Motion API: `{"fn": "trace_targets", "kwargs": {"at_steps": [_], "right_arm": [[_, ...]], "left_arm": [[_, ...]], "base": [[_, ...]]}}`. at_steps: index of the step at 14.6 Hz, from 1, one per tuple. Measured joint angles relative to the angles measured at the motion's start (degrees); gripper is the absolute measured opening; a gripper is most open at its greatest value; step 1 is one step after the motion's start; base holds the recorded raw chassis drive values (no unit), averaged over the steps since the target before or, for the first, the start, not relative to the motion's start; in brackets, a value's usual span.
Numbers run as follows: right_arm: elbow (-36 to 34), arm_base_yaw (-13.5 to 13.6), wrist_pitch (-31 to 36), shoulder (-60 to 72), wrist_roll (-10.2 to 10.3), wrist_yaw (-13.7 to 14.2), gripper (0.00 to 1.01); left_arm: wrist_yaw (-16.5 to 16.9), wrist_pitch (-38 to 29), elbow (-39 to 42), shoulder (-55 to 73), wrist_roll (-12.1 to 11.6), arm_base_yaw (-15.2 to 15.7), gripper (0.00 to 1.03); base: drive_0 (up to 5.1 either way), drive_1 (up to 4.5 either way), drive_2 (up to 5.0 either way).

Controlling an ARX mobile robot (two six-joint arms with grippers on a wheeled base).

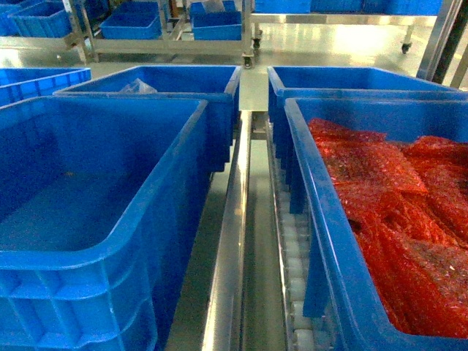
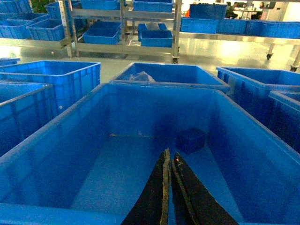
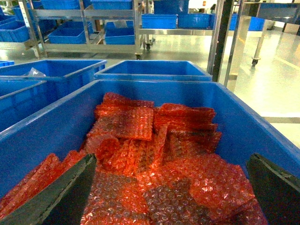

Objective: Pick blue part to blue bin on bottom shelf

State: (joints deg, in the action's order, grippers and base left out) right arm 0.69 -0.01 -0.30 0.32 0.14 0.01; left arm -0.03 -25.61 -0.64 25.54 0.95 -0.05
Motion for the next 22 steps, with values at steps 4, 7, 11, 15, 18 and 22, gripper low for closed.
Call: {"fn": "trace_targets", "kwargs": {"at_steps": [4, 7, 11, 15, 18, 22], "right_arm": [[0.0, 0.0, 0.0, 0.0, 0.0, 0.0, 0.98], [0.0, 0.0, 0.0, 0.0, 0.0, 0.0, 0.98], [0.0, 0.0, 0.0, 0.0, 0.0, 0.0, 0.98], [0.0, 0.0, 0.09, 0.0, 0.0, 0.0, 0.98], [0.0, 0.0, 0.02, 0.0, 0.0, 0.0, 0.98], [0.0, 0.0, 0.02, 0.0, 0.0, 0.0, 0.98]], "left_arm": [[0.02, 7.82, 0.0, -7.67, 0.0, 0.0, 0.02], [0.02, 11.82, 0.0, -11.76, 0.0, 0.0, 0.02], [0.02, 16.83, 0.0, -16.31, 0.0, 0.0, 0.02], [0.02, 26.05, -0.04, -24.92, -0.13, 0.0, 0.02], [0.02, 25.86, -0.04, -24.92, -0.11, 0.0, 0.18], [0.02, 25.88, -0.04, -24.92, -0.11, 0.0, 0.73]], "base": [[0.0, 0.0, 0.0], [0.0, 0.0, 0.0], [0.0, 0.0, 0.0], [0.0, 0.0, 0.0], [0.0, 0.0, 0.0], [0.0, 0.0, 0.0]]}}
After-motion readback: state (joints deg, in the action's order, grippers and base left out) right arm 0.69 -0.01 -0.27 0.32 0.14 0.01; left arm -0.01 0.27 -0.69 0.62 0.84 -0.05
